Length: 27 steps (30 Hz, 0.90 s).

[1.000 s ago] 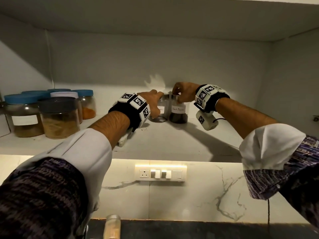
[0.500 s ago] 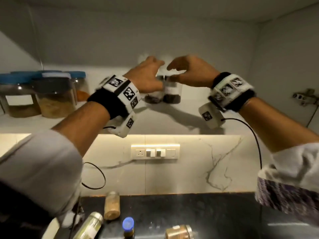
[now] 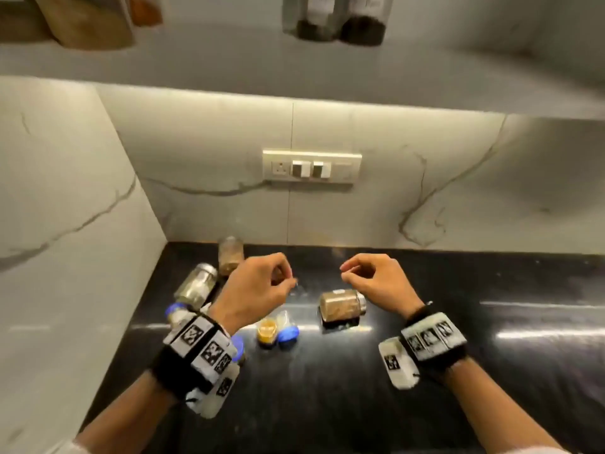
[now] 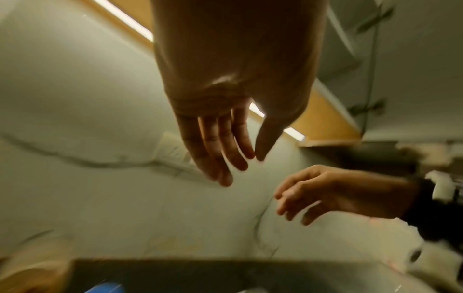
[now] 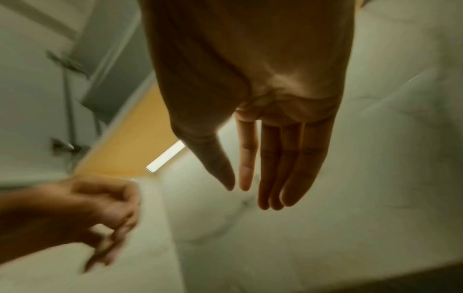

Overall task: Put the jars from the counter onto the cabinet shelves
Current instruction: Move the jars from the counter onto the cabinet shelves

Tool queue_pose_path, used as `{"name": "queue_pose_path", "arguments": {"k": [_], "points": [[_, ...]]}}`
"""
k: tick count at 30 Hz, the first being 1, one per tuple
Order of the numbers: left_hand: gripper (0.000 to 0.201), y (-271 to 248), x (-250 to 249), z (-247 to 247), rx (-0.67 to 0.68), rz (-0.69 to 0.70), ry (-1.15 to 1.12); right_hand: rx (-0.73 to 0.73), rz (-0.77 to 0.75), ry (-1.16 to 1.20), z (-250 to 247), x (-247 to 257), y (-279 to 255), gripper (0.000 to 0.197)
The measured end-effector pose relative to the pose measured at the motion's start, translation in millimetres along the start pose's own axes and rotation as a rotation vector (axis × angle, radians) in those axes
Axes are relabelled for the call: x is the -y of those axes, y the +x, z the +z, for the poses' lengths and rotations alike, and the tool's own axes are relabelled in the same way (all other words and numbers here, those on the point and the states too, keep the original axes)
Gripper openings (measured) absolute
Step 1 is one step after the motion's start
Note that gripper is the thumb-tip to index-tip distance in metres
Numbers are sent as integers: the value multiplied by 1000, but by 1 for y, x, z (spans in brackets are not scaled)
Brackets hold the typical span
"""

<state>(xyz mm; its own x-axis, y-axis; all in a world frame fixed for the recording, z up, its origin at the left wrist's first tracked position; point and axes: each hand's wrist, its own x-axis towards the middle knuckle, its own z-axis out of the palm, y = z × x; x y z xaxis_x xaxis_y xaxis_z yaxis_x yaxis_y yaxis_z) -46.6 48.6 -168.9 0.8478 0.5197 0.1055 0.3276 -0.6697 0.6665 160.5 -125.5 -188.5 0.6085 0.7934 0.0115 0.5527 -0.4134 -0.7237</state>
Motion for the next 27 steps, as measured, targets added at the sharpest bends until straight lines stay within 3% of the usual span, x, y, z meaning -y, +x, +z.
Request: {"name": "queue_pose_path", "arguments": {"k": [3, 6, 8, 11, 14, 17, 19, 22, 27], "points": [[27, 0, 60, 45, 208, -163, 94, 65, 283, -181, 28, -80, 25, 35], [29, 9, 94, 70, 262, -306, 106, 137, 366, -251, 45, -129, 42, 61], [27, 20, 105, 77, 249, -350, 109, 185, 356, -286, 56, -146, 51, 73], [22, 51, 122, 80, 187, -434, 145, 248, 424, -211, 66, -167, 74, 72], [23, 78, 142, 78, 123, -539, 189, 201, 697, 80, 74, -188, 94, 61], [22, 97, 162, 72, 29, -638, 231, 185, 935, 265, 94, -214, 104, 85], [27, 106, 176, 63, -22, -680, 284, 193, 987, 304, 106, -217, 108, 94], [47, 118, 201, 48, -16, -728, 377, 112, 1007, 382, 112, -205, 109, 88], [58, 154, 234, 39, -71, -742, 312, 54, 999, 592, 109, -187, 108, 37]]}}
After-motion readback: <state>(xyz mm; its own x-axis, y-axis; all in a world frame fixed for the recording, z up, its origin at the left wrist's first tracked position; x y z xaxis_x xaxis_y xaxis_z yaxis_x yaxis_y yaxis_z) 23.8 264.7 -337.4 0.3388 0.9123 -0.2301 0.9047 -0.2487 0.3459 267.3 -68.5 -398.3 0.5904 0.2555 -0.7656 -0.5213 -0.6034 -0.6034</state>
